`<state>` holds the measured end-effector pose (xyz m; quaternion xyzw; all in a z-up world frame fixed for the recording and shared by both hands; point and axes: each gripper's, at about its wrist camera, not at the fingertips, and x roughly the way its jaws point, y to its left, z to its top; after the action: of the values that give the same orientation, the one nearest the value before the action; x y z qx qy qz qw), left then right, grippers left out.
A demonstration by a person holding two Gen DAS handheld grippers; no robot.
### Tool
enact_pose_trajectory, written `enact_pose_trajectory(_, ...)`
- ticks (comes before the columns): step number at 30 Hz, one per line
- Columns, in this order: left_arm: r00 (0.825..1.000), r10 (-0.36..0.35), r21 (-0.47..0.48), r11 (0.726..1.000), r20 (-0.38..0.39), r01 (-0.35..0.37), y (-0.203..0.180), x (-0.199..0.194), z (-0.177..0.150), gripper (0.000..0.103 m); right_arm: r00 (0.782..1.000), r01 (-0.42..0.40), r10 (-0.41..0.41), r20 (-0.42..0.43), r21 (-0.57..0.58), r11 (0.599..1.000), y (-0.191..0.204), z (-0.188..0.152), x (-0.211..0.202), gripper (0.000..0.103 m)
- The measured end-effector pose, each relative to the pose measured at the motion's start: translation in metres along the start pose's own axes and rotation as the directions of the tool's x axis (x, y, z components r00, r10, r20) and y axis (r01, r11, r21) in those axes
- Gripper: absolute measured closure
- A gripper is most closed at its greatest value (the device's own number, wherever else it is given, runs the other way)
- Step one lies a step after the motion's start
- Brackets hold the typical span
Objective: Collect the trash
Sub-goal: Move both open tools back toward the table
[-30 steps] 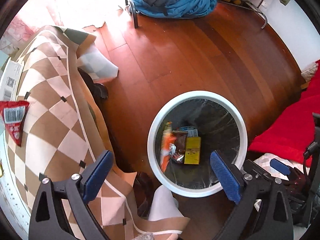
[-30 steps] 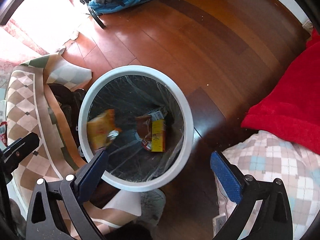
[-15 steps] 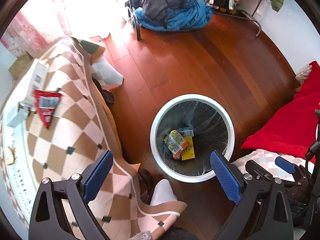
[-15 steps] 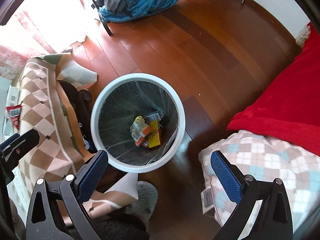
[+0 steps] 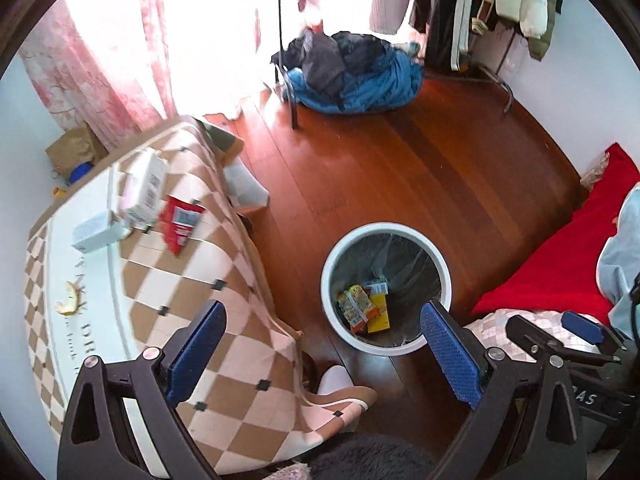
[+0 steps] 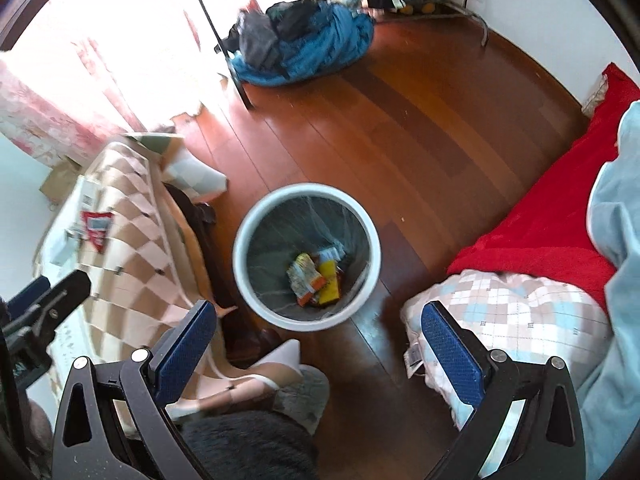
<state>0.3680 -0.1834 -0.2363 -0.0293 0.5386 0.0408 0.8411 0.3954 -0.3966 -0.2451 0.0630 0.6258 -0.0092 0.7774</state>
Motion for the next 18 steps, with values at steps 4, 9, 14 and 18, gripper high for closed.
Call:
enact_pose_trajectory(4,0.997,0.054,-0.035,0.998,0.047,-0.053,0.021,-0.028,0.001,0.003,0.995,-0.055,0.057,0.08,-0.019,0.998,0.028,0.002,-0.038,0.0)
enact_pose_trajectory(9,0.992,0.075,-0.114,0.991,0.098,-0.064,0.07,-0.05,0.003,0.003,0.981,-0.14,0.151,0.122,-0.094,0.986,0.089,0.008,-0.065,0.0)
enact_pose_trajectory(14,0.982,0.174,-0.244,0.958,0.075,-0.152,0.154,-0.043,-0.002,0.003,0.974,-0.207,0.219,0.054,-0.175,0.963,0.173,0.012,-0.039,0.0)
enact_pose_trajectory(18,0.969,0.246,-0.338,0.913,0.009,-0.228,0.228,-0.022,-0.022,0.003,0.966,-0.258,0.259,-0.018,-0.177,0.95,0.236,0.014,0.01,0.0)
